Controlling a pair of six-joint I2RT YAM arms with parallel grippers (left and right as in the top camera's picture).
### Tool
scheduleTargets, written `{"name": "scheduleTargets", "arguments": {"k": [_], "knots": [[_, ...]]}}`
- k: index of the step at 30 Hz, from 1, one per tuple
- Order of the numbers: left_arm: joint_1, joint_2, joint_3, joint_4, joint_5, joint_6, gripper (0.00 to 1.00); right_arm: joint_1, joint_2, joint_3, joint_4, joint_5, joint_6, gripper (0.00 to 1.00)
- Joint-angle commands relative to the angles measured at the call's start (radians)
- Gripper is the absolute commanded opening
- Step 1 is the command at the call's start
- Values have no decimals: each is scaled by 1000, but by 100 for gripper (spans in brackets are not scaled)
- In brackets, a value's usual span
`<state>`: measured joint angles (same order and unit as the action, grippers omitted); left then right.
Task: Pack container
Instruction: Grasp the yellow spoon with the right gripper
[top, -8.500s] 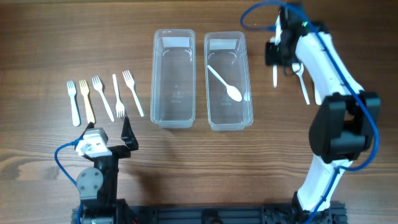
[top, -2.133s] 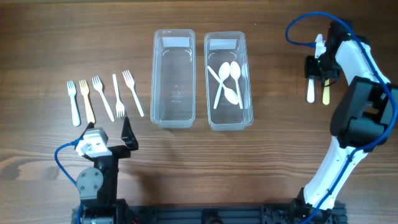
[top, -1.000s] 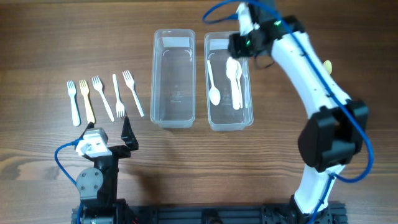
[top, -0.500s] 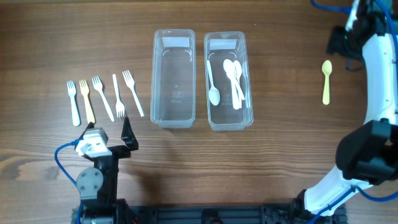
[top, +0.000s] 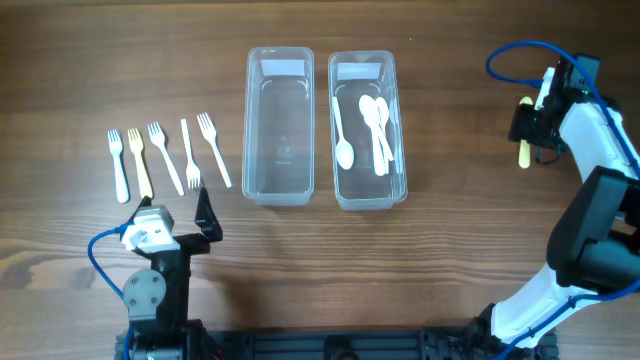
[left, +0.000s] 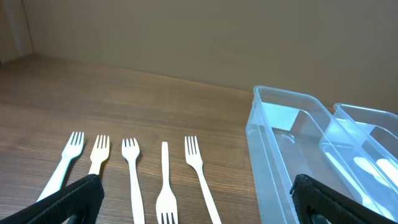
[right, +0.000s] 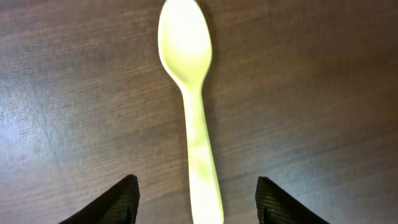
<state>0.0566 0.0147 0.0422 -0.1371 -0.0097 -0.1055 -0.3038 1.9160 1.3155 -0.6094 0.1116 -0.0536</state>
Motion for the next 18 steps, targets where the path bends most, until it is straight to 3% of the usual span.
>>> {"name": "scheduleTargets", "arguments": {"k": [1, 12, 14, 16, 18], "knots": [[-7, -6, -7, 3, 9, 23, 100, 2, 32, -16, 43, -15, -28, 60], [-7, -6, -6, 3, 9, 23, 100, 1, 169, -16, 154, -69, -122, 60], [-7, -6, -6, 3, 9, 23, 100, 1, 181, -16, 156, -87, -130, 49], [-7, -6, -6, 3, 9, 23, 100, 1, 184, -16, 156, -89, -126, 24], [-7, -6, -6, 3, 9, 23, 100, 2, 184, -13, 151, -88, -126, 10]]}}
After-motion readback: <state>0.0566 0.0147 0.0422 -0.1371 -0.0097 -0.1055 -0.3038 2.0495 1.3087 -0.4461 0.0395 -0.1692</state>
